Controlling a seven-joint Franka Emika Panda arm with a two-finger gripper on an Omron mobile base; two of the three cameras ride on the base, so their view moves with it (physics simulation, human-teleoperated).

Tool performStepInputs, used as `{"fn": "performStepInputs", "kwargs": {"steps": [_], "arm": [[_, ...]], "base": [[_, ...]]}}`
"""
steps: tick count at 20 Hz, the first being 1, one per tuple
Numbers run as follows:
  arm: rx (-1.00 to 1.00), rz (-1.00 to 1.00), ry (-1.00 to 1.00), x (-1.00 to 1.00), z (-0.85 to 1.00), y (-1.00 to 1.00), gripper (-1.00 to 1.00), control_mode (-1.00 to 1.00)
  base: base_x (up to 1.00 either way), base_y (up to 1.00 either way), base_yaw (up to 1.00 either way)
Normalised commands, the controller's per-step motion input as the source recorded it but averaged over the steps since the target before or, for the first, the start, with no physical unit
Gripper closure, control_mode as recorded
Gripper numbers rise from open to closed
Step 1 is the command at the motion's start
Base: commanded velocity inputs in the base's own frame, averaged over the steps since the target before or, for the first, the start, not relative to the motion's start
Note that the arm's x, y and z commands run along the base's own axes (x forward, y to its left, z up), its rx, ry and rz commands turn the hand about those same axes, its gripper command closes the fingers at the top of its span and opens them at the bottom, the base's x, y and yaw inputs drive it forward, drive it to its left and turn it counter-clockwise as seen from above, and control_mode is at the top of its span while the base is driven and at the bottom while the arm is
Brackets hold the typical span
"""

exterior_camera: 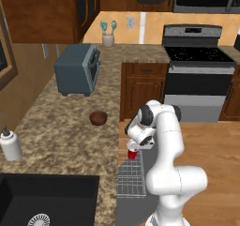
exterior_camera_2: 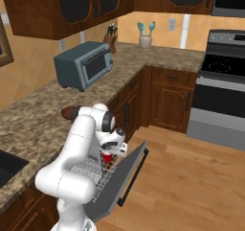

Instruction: Pick up the cup and bowl from the counter, place them in the dishwasher, and close the dishwasher door.

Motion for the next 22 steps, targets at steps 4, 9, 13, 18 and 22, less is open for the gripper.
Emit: {"fn": "performStepInputs", "kwargs": {"steps": [4, 9, 13, 18, 22], "arm": [[0.00, 0.01, 0.00, 0.33, -0.63, 0.00, 1.00, -1.00], [0.00, 0.00, 0.00, 0.27, -0.62, 0.00, 1.00, -1.00], [-0.01, 0.00, 0.00, 0.03, -0.37, 0.00, -1.00, -1.00], [0.00, 0.08, 0.00, -0.32, -0.26, -0.46, -1.00, -1.00], [0.00, 0.13, -0.01, -0.49, -0.42, -0.76, -1.00, -1.00]], "base": [[0.00, 0.00, 0.00], [0.00, 0.00, 0.00], [0.00, 0.00, 0.00], [0.00, 0.00, 0.00], [0.00, 0.00, 0.00]]}}
